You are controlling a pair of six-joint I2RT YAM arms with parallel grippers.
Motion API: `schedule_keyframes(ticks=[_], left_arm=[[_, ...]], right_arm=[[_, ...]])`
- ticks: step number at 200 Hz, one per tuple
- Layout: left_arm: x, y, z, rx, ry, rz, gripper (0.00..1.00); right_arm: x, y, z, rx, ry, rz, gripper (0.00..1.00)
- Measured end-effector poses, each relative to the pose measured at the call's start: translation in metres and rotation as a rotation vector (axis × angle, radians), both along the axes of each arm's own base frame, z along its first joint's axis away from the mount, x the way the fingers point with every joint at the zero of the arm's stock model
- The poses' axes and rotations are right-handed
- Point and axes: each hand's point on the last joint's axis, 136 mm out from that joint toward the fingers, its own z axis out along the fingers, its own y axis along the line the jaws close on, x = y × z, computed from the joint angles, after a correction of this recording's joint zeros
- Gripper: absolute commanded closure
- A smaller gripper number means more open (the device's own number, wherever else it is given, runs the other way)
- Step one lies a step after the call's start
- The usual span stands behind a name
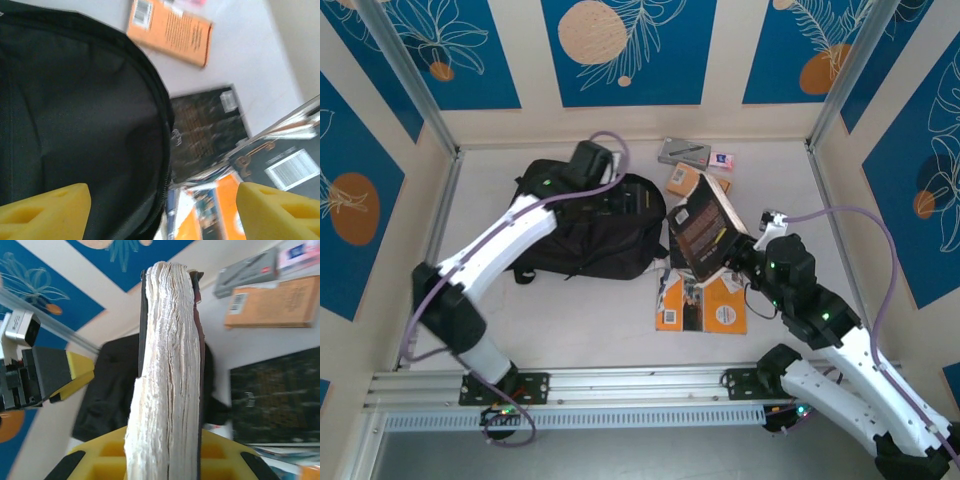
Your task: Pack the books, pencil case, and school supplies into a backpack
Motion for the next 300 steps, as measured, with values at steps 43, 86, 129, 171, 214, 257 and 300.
schedule_keyframes(ticks=[43,86,129,171,214,257,300], left_arm=[[0.016,-0.034,-0.049,0.268,0.022,-0.132,0.23],[0.011,-0.024,-0.092,0.432,0.089,-0.179,0.33],[0.012,-0.021,-0.091,0.458,0.080,-0.184,0.89],[0.014,-0.014,-0.085,0.454,0.069,-0.166,1.00],[-0.003,0.008,-0.027,0.337,-0.028,-0.090,1.00],[-0.032,0.043,0.028,0.194,-0.127,0.007,1.00],[-0.041,0.049,0.023,0.164,-0.101,0.035,1.00]], right_arm=[[-0.003,-0.024,-0.010,-0.123,0.003,-0.047,1.00],[0.002,-0.040,-0.012,-0.128,0.003,-0.094,1.00],[0.012,-0.048,-0.025,-0.093,0.041,-0.108,1.00],[0.025,-0.037,-0.039,-0.018,0.100,-0.055,1.00],[0.037,-0.005,-0.048,0.053,0.156,0.090,1.00],[0.048,0.017,-0.042,0.135,0.180,0.165,1.00],[0.070,0.043,-0.041,0.340,0.264,0.207,1.00]])
